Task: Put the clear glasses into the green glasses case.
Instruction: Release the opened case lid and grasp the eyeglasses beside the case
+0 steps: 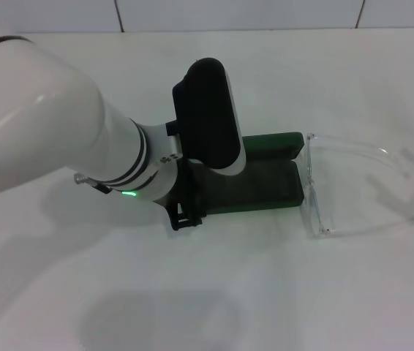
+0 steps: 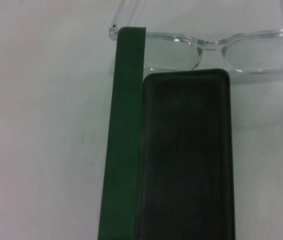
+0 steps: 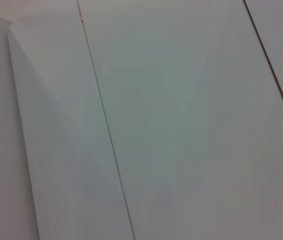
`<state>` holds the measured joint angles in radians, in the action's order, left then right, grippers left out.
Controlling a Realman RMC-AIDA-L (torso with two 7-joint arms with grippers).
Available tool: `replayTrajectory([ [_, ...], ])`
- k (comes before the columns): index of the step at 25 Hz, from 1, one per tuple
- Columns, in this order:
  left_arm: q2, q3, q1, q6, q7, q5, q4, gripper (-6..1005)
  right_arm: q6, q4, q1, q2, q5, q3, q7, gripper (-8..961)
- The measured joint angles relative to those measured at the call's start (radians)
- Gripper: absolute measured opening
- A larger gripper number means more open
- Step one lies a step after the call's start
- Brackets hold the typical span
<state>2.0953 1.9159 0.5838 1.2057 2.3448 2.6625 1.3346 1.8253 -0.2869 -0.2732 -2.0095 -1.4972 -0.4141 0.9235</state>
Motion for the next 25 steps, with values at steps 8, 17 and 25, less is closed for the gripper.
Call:
replayTrajectory([
  [8,0.000,-0.002,0.000,-0.005,-0.002,0.001,-0.005,407,0.000,0.000,0.000,0.000,0.000,0.000,0.000,884],
  [17,0.000,0.001,0.003,0.006,-0.001,0.003,0.015,407,0.000,0.000,0.000,0.000,0.000,0.000,0.000,884],
  [25,0.000,-0.028,-0.017,0.144,0.017,-0.047,0.206,408,0.000,-0.005,-0.005,0.002,-0.007,-0.005,0.016,884],
])
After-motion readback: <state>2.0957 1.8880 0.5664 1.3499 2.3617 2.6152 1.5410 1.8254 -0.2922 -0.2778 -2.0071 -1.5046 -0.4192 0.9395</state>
